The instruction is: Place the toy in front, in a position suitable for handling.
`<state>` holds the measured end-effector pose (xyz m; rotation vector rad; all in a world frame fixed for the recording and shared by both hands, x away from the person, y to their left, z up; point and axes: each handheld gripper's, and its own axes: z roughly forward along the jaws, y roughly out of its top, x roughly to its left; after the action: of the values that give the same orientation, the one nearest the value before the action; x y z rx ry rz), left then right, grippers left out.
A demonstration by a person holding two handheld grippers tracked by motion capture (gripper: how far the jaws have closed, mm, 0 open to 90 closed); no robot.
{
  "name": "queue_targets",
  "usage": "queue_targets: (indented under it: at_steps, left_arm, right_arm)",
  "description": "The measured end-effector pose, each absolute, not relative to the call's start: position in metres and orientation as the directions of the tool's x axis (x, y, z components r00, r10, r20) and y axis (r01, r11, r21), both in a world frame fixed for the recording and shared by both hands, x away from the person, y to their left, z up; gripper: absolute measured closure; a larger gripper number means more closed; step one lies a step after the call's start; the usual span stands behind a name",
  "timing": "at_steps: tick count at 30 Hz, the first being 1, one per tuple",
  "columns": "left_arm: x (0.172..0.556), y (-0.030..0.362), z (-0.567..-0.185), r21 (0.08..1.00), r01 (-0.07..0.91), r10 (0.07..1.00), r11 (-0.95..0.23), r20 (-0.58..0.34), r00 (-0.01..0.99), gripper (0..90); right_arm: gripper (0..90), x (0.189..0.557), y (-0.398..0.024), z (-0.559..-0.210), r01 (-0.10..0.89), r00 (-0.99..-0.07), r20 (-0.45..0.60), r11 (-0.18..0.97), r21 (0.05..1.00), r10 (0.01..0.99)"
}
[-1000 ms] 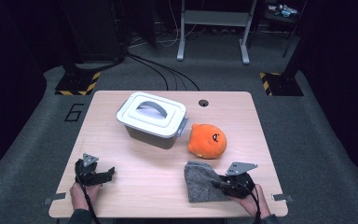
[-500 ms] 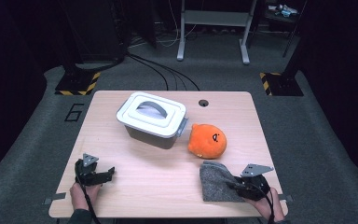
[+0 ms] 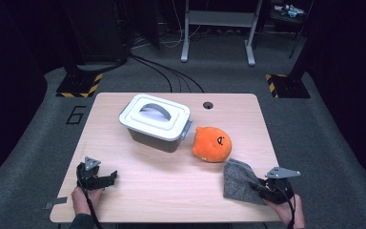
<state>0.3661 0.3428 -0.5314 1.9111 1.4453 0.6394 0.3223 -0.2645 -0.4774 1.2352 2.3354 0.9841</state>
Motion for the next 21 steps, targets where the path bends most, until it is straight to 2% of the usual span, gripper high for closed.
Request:
queue_targets:
  at_steps: [5, 7, 16, 21]
  left_arm:
    - [0.366, 0.343, -0.531, 0.743, 0.644, 0.962, -0.181, -0.002, 0.273, 10.6]
    - [0.366, 0.343, -0.531, 0.743, 0.644, 0.962, -0.181, -0.002, 0.273, 10.7]
    - [0.366, 0.343, -0.531, 0.743, 0.644, 0.962, -0.181, -0.002, 0.272, 10.7]
    - [0.366, 0.343, -0.531, 0.743, 0.644, 0.962, -0.181, -0.002, 0.272, 10.7]
  right_arm:
    - [68.7, 0.325, -0.272, -0.478, 0.622, -0.52, 0.042, 0.345, 0.703, 0.853]
    - [68.7, 0.329, -0.278, -0.48, 0.64, -0.461, 0.044, 0.297, 0.708, 0.886]
    - [68.0, 0.342, -0.287, -0.484, 0.673, -0.316, 0.059, 0.18, 0.718, 0.947]
    - [66.9, 0.353, -0.286, -0.485, 0.678, -0.271, 0.053, 0.152, 0.719, 0.961]
